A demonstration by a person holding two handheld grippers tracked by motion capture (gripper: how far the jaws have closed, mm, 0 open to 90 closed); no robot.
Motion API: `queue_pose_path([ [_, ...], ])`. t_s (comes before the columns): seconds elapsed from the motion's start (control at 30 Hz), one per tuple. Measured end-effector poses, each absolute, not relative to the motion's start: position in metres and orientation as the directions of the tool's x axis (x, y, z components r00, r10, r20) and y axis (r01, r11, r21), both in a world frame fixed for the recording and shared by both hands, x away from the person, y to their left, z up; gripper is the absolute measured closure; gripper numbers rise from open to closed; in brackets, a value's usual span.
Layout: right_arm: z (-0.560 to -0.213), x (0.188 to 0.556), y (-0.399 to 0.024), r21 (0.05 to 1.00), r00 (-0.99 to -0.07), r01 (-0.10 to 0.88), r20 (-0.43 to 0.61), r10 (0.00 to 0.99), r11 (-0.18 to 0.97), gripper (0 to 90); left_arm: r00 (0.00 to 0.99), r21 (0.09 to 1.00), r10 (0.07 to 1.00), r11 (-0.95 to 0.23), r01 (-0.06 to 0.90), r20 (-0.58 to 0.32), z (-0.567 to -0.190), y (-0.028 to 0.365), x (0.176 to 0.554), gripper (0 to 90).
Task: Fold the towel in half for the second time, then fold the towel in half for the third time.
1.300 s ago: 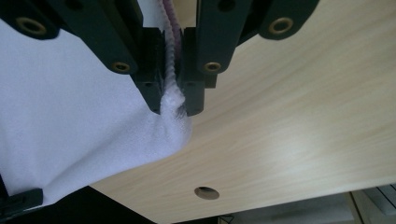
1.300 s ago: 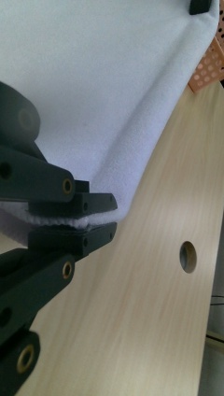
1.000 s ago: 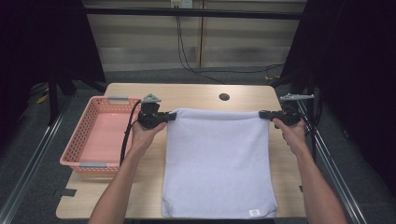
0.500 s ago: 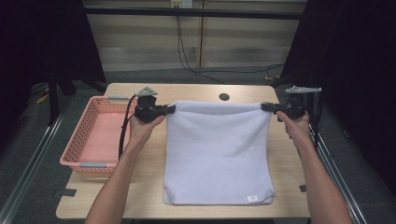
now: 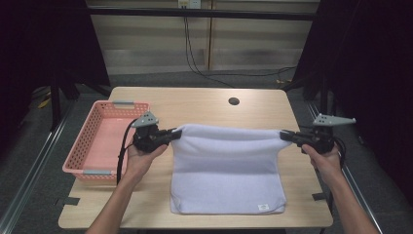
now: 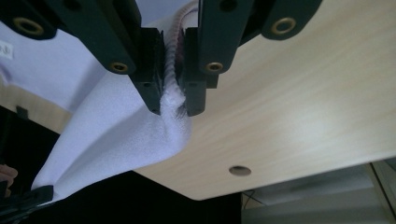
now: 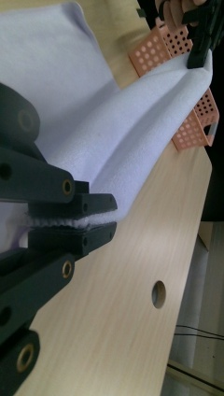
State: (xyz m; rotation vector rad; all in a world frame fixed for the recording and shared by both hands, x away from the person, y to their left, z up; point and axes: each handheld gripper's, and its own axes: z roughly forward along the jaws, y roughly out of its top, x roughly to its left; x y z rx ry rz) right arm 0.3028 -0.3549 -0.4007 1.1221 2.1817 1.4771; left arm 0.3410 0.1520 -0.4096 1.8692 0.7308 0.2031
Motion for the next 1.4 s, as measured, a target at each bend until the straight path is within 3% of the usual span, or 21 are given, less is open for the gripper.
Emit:
queue_pose_path([
  [0.13,-0.418,0.265,-0.352,0.877,-0.683,0.448,0.209,0.7,0.175,85.6,0.817,0.874,0.536,-0.268,0.404,-0.213,-0.428,0.16,0.31,81.3],
  [0.3,-0.45,0.226,-0.345,0.822,-0.696,0.508,0.216,0.684,0.257,85.1,0.829,0.835,0.506,-0.331,0.439,-0.236,-0.455,0.166,0.276,79.9],
  [0.53,-0.471,0.194,-0.341,0.751,-0.716,0.56,0.226,0.661,0.35,82.4,0.849,0.768,0.461,-0.434,0.471,-0.259,-0.47,0.175,0.249,77.8],
  [0.73,-0.469,0.175,-0.342,0.728,-0.739,0.565,0.239,0.63,0.387,67.5,0.86,0.771,0.413,-0.427,0.473,-0.299,-0.47,0.192,0.234,73.6],
  [0.83,-0.462,0.175,-0.344,0.746,-0.722,0.563,0.235,0.651,0.355,60.2,0.868,0.808,0.397,-0.378,0.451,-0.299,-0.466,0.195,0.239,65.8],
  [1.0,-0.466,0.2,-0.339,0.747,-0.651,0.591,0.219,0.726,0.305,53.8,0.798,0.744,0.539,-0.41,0.527,-0.269,-0.474,0.175,0.273,58.6],
  [1.17,-0.481,0.227,-0.329,0.706,-0.598,0.636,0.194,0.777,0.313,47.6,0.792,0.686,0.563,-0.479,0.547,-0.238,-0.485,0.157,0.292,56.3],
  [1.27,-0.491,0.231,-0.323,0.661,-0.574,0.656,0.122,0.81,0.364,41.8,0.785,0.655,0.584,-0.514,0.554,-0.206,-0.493,0.151,0.289,55.0],
  [1.4,-0.494,0.226,-0.318,0.645,-0.563,0.667,0.107,0.82,0.373,43.1,0.781,0.667,0.584,-0.494,0.558,-0.221,-0.496,0.152,0.29,55.5],
])
